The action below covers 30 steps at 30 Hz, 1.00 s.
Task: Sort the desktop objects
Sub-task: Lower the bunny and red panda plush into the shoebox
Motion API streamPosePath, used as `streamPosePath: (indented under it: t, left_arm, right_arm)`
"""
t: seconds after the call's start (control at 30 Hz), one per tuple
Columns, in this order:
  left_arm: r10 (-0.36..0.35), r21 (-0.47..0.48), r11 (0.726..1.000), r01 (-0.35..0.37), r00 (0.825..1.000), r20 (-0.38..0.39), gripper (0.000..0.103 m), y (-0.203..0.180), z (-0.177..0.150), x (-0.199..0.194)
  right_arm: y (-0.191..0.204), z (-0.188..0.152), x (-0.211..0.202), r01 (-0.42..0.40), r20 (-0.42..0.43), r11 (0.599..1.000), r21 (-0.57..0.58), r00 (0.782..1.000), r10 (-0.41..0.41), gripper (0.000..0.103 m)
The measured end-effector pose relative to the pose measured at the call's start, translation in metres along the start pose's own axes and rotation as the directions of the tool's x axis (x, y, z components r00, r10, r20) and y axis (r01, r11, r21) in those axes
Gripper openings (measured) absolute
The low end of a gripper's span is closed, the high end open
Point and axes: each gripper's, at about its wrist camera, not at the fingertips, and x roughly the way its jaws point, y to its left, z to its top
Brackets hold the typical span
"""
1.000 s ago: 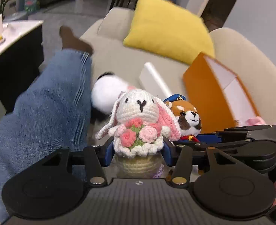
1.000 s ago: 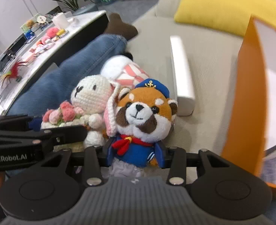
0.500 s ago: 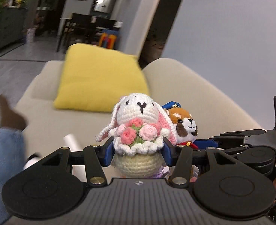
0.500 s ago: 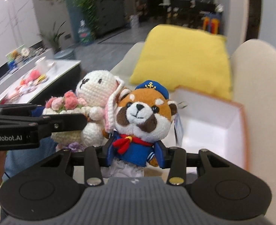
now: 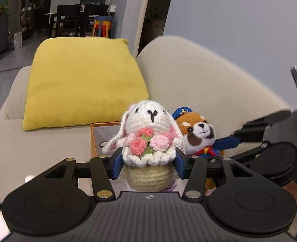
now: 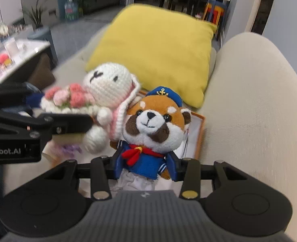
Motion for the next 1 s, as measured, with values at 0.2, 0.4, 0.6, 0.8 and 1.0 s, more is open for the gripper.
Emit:
streamPosePath:
  t: [0.2,0.4,0.6,0.8,1.0]
  left_arm:
    - [0.076,0.117,0.991,-0.067,0.994,-0.073,0.058,-0.007,0.002,0.058]
    - [0.104,0.15,0.986,-0.078,0.979,-0.177,0.058,-0.001,-0.012,0.094]
    - [0.075,0.136,0.99,-0.039,0.958,-0.276,0.058,-0.006,-0.021,0.107]
    - [0.091,0.155,0.987,-0.046,0.951,-0.295,0.059,-0.017,-0.025,0.108]
    - [0.096,0.206,0.978,-0.033,0.947,-0.306,0.059,-0.03,-0.033,0.094]
  right_arm:
    - [-0.025,0.013,0.059,-0.041,-0.104,0.999,0.027,0.994,0.044,0.045]
    - [-0.025,0.006,0.097,-0.042,-0.193,0.999,0.022,0.98,0.045,0.046]
    - [-0.02,0.001,0.118,-0.049,-0.315,0.999,0.017,0.948,0.051,0.046]
    - [-0.007,-0.006,0.125,-0.048,-0.377,0.996,-0.071,0.926,0.017,0.046]
    - [0.007,-0.014,0.122,-0.06,-0.406,0.981,-0.187,0.914,-0.022,0.051]
